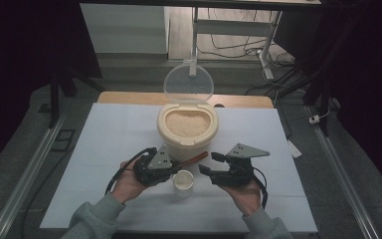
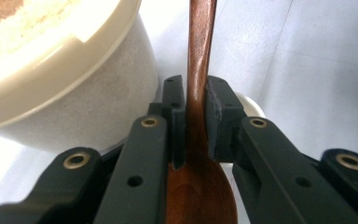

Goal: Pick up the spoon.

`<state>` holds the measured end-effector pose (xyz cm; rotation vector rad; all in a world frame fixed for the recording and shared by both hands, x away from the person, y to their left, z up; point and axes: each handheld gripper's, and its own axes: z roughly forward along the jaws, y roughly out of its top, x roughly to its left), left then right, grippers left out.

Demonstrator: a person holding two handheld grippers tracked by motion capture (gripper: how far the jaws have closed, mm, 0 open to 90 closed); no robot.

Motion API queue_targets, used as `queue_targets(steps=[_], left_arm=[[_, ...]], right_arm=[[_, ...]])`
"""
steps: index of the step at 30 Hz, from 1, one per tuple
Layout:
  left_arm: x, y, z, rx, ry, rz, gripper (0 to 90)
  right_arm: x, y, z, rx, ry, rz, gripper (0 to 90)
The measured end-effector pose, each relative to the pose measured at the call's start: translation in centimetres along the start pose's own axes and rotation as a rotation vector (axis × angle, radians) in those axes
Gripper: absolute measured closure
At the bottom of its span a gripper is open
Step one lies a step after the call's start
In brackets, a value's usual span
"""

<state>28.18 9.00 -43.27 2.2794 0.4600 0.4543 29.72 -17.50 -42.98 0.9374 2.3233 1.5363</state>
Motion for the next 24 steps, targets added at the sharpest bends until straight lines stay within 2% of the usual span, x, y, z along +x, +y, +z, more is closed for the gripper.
queue_targets(steps=[5,10,15,20,24], left_arm=[[-0.5,0.1,0.5,-0.004,0.005,0.008,78.1],[-0.9,0.2,0.8,-0.001,0.006,0.017,78.1],[-1.2,0.3,0.9,-0.006,0.017,0.028,78.1],[-1.5,0.4,0.9,0.006,0.04,0.057,78.2],[-1.7,0.4,0.9,0.011,0.049,0.067,78.2]], right_arm=[[0.4,-0.3,0.6,-0.02,0.013,0.058,36.7],[0.7,-0.4,0.8,-0.05,0.009,0.081,41.9],[0.8,-0.6,1.1,-0.073,0.017,0.123,52.6],[0.9,-0.6,1.3,-0.098,0.031,0.143,57.7],[1.0,-0.4,1.3,-0.138,0.052,0.15,65.9]])
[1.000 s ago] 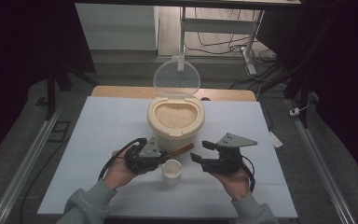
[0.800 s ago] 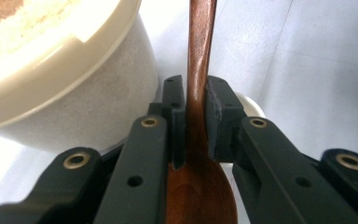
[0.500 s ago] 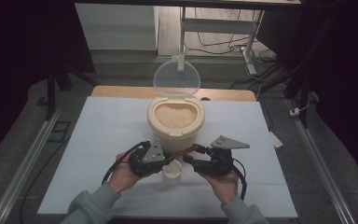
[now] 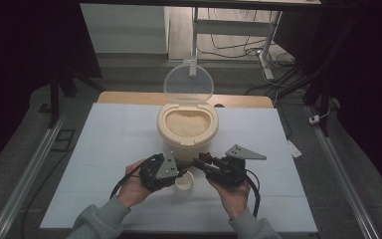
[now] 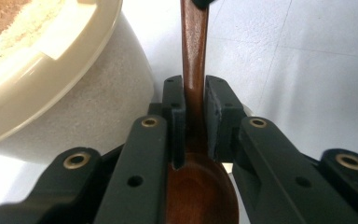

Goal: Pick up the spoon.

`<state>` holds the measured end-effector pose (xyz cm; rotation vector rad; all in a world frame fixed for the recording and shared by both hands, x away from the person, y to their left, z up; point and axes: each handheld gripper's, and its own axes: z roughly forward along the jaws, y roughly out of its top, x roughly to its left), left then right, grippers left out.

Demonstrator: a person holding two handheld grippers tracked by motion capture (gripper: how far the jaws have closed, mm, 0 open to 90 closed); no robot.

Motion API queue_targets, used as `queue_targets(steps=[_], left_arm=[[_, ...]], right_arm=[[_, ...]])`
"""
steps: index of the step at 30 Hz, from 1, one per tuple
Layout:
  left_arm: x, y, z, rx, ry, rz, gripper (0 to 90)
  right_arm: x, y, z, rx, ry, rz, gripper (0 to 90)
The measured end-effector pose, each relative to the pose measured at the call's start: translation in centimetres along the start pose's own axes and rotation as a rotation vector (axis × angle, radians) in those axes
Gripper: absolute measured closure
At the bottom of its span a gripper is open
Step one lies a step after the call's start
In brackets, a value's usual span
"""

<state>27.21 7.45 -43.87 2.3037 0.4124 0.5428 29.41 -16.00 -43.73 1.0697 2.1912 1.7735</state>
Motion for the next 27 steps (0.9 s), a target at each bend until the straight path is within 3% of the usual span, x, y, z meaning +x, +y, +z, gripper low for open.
queue_targets(steps=[11,19,23,27], left_arm=[[0.2,-0.1,-0.4,-0.007,0.01,0.003,78.4],[0.3,-0.1,-0.5,-0.023,0.0,-0.005,77.9],[0.6,-0.3,-0.8,-0.058,-0.018,-0.05,74.0],[1.0,-1.2,-1.3,-0.093,-0.012,-0.126,54.7]], right_arm=[[0.5,0.3,-0.2,-0.05,0.119,-0.014,82.0],[0.1,0.2,-0.2,-0.075,0.159,-0.024,82.9],[0.1,0.3,-0.3,-0.094,0.172,-0.033,83.2],[-0.1,0.6,-0.7,-0.12,0.177,-0.042,83.2]])
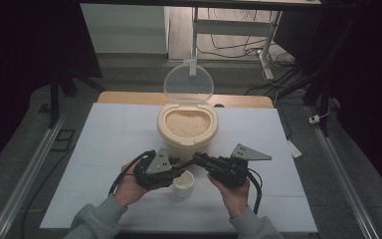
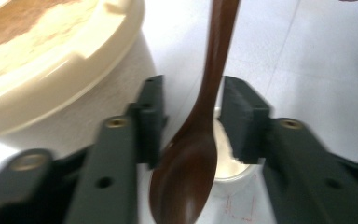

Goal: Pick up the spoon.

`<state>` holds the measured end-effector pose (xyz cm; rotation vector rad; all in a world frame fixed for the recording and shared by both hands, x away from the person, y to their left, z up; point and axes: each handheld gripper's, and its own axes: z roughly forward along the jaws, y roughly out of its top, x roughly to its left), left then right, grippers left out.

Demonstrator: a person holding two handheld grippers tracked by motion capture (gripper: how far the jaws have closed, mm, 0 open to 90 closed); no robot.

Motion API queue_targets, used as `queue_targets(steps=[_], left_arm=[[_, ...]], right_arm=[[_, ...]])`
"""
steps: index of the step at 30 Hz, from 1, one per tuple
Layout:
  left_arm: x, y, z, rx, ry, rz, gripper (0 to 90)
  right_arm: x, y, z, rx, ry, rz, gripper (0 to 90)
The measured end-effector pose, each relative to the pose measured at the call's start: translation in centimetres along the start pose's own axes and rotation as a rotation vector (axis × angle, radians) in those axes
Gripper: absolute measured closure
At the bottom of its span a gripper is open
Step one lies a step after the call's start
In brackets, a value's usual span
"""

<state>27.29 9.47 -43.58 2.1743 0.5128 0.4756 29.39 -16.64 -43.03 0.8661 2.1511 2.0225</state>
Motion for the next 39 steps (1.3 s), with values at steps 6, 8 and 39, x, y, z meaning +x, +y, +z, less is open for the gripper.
queue_targets(steps=[6,8,39], left_arm=[[0.4,-1.8,-1.3,-0.047,0.0,-0.108,37.8],[0.5,-2.4,-1.8,-0.054,0.013,-0.129,34.5],[3.3,-14.7,-7.4,0.03,0.141,-0.412,24.3]], right_arm=[[-0.7,0.4,-0.9,-0.027,-0.011,-0.005,83.2],[-1.0,0.5,-1.3,-0.036,-0.02,-0.006,83.2],[-2.7,3.2,-6.0,-0.18,-0.067,-0.009,83.2]])
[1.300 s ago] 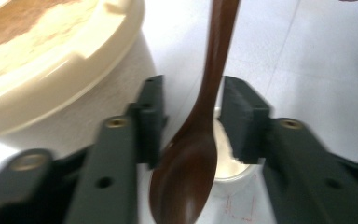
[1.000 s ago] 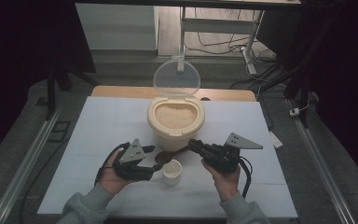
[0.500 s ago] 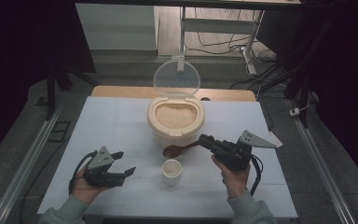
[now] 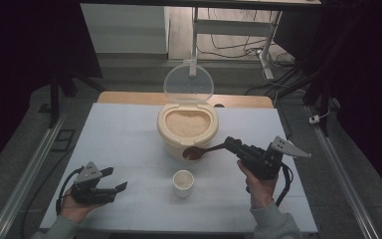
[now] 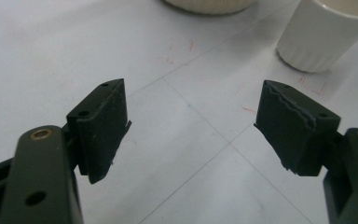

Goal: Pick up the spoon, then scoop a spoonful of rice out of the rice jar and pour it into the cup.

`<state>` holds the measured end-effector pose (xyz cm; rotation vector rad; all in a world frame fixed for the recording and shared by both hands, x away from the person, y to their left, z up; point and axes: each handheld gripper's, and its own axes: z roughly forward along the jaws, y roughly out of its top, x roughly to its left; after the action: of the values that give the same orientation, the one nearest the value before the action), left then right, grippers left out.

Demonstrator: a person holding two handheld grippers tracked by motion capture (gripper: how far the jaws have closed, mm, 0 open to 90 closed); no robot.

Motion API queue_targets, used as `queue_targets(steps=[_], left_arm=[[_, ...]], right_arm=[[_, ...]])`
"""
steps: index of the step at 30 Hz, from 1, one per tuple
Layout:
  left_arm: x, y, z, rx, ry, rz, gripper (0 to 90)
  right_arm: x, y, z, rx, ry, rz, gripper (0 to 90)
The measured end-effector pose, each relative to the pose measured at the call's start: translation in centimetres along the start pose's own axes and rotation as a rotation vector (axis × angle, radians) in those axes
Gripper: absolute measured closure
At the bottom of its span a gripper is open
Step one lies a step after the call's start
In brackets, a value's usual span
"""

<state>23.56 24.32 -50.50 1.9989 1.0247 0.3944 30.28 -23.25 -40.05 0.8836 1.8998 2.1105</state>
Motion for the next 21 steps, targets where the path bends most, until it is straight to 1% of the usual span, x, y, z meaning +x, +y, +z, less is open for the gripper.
queue_targets(steps=[3,7,12,19,21], left_arm=[[0.0,0.0,0.2,0.009,-0.004,0.002,23.7],[-0.1,0.0,0.3,0.018,-0.004,0.009,23.1],[0.1,0.0,0.2,0.02,0.001,-0.002,22.5],[0.1,-0.1,0.1,0.027,0.005,0.001,22.1],[0.1,-0.1,0.1,0.027,0.004,-0.001,22.1]], right_arm=[[0.0,0.2,-0.1,-0.012,0.002,0.003,83.2],[0.0,0.7,0.0,-0.035,0.0,-0.005,83.2],[-0.2,1.5,0.0,-0.068,-0.004,-0.009,83.2],[-0.8,2.7,-0.1,-0.113,-0.02,-0.01,83.2],[-0.9,2.9,-0.1,-0.119,-0.031,-0.019,83.2]])
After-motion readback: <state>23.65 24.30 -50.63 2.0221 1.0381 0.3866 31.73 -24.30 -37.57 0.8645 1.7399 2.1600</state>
